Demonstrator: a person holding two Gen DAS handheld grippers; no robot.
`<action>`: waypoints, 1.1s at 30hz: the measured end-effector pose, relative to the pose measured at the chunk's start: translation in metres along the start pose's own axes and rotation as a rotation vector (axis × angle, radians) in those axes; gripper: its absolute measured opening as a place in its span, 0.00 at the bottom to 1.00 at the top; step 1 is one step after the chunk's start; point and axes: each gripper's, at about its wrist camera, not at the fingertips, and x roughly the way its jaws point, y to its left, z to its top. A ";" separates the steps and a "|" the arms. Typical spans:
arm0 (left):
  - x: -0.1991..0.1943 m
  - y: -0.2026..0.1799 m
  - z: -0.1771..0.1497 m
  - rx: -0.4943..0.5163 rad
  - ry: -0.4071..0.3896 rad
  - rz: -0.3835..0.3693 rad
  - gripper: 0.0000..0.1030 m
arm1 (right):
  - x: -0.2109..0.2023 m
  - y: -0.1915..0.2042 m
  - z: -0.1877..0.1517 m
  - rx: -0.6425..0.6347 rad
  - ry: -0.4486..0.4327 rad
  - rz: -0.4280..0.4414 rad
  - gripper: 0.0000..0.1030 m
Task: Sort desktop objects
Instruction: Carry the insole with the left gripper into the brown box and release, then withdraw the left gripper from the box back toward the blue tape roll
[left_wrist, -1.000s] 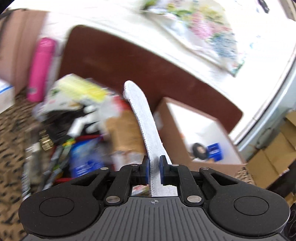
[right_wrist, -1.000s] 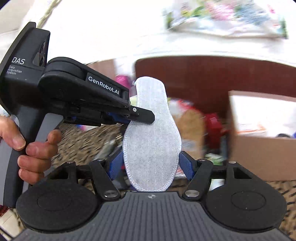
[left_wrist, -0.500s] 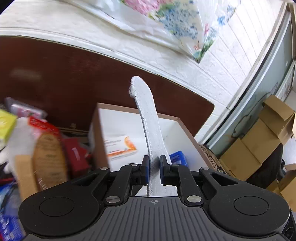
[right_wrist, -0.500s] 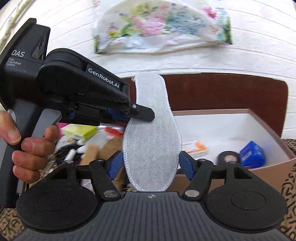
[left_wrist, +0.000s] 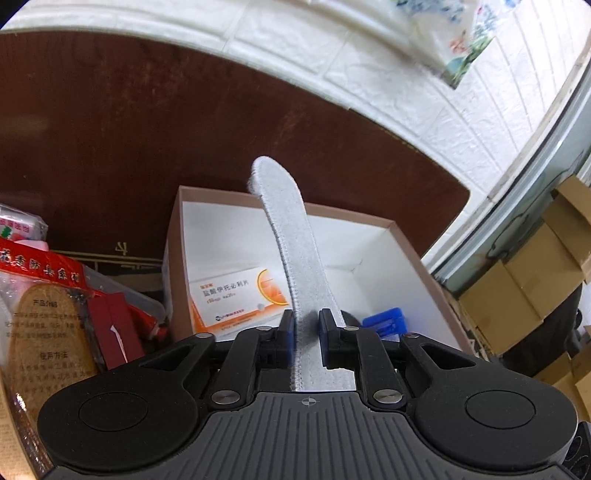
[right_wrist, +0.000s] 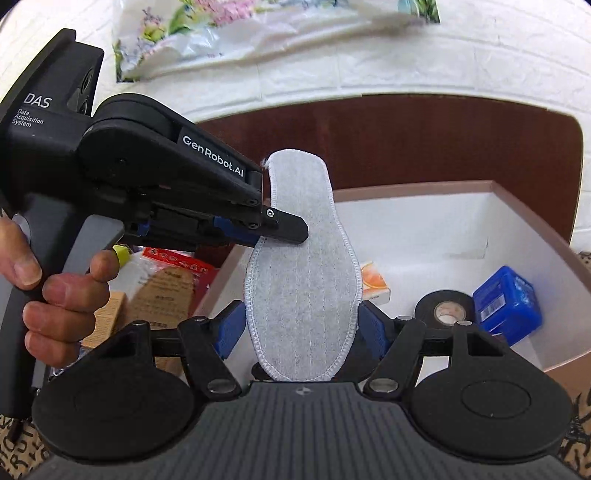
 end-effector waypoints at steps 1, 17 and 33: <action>0.002 0.002 0.000 -0.004 0.009 0.002 0.34 | 0.003 0.000 -0.001 0.000 0.003 -0.005 0.71; -0.031 -0.009 -0.027 0.104 -0.058 0.026 1.00 | -0.002 0.003 -0.006 0.013 -0.019 -0.109 0.99; -0.057 -0.021 -0.042 0.136 -0.068 0.029 1.00 | -0.024 0.017 0.001 -0.008 -0.061 -0.118 0.99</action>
